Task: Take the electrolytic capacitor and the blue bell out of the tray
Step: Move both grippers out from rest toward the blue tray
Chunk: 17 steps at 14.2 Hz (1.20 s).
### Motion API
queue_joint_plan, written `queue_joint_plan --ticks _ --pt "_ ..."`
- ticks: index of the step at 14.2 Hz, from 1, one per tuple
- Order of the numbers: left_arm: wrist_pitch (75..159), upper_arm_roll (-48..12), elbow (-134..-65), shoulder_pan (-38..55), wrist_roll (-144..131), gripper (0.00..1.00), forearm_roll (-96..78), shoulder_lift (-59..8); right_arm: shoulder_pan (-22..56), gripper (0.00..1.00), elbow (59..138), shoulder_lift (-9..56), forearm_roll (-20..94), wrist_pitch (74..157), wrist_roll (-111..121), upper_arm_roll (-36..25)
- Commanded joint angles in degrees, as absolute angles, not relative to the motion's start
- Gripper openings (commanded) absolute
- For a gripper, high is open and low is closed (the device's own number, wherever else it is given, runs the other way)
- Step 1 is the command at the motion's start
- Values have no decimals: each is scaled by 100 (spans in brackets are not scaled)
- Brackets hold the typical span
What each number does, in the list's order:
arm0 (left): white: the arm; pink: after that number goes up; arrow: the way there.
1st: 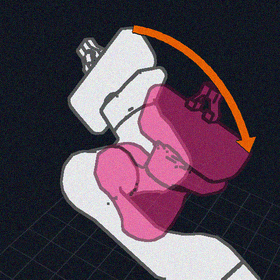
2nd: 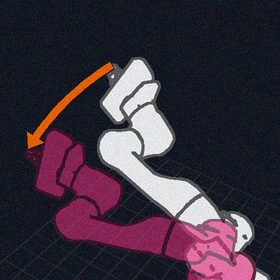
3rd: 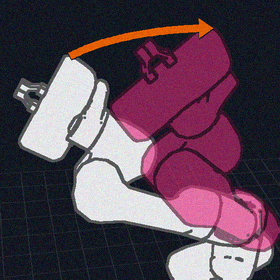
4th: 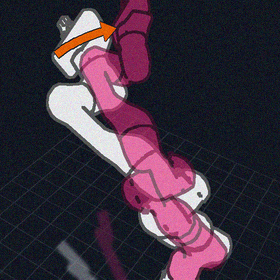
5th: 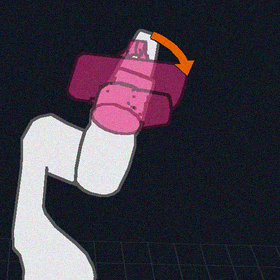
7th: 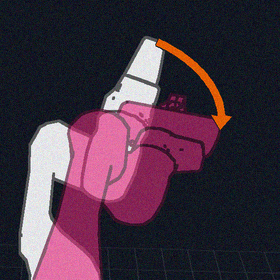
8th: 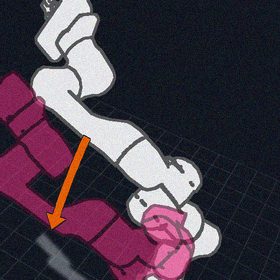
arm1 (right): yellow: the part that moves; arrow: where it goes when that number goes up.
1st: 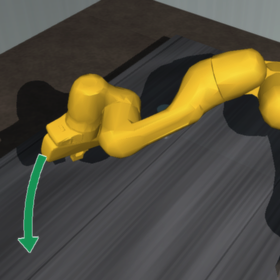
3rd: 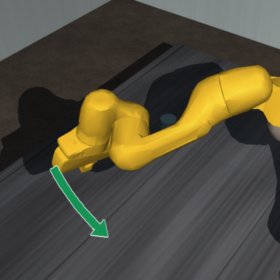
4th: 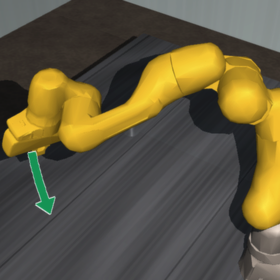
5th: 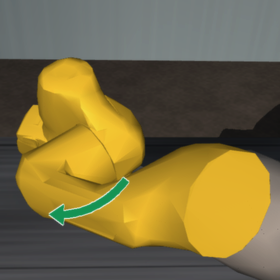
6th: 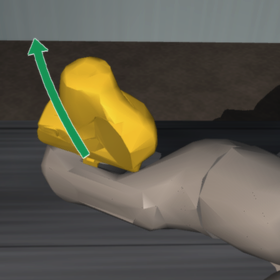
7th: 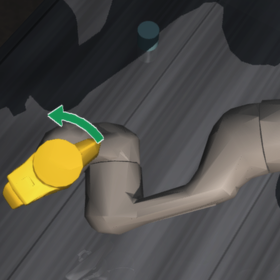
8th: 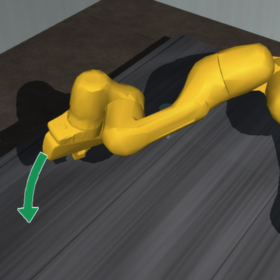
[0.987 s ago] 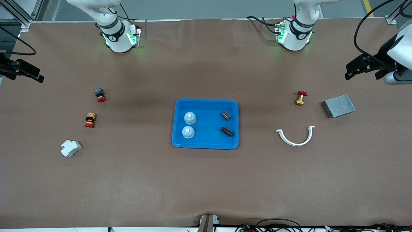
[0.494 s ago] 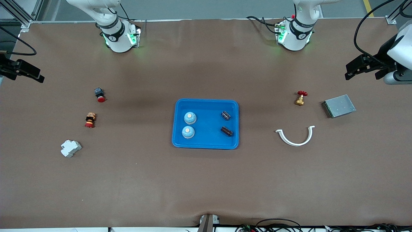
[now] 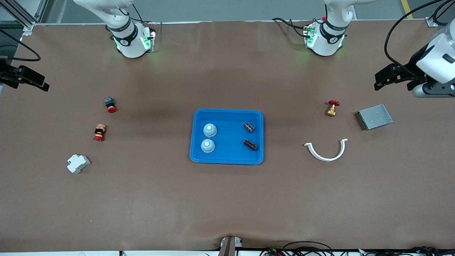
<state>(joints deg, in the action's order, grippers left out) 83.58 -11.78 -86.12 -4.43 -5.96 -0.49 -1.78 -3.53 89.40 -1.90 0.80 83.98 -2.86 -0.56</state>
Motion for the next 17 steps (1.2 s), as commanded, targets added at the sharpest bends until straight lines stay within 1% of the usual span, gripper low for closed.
queue_joint_plan --ticks 1,4,6,10,12,17 --pt "8262 -1195 -8508 -457 -536 100 44 -631 -334 100 8859 -167 79 8332 -360 -9" --pt "8262 -1134 -8491 -571 -528 100 35 -1009 -238 100 8851 -193 158 8271 -369 -9" --pt "8279 -1081 -8508 -554 -562 100 44 -1142 -159 100 8842 -202 237 8192 -509 0" --pt "8358 -1099 -8499 -502 -772 100 -61 -1624 218 100 8816 -211 246 8034 -1439 0" --pt "8822 -1160 -8499 -344 -1272 100 -70 -1819 482 100 8815 -237 255 7981 -1948 0" --pt "9701 -1169 -8499 491 -2694 100 -280 -2328 1229 100 8833 -237 264 7963 -3469 0"
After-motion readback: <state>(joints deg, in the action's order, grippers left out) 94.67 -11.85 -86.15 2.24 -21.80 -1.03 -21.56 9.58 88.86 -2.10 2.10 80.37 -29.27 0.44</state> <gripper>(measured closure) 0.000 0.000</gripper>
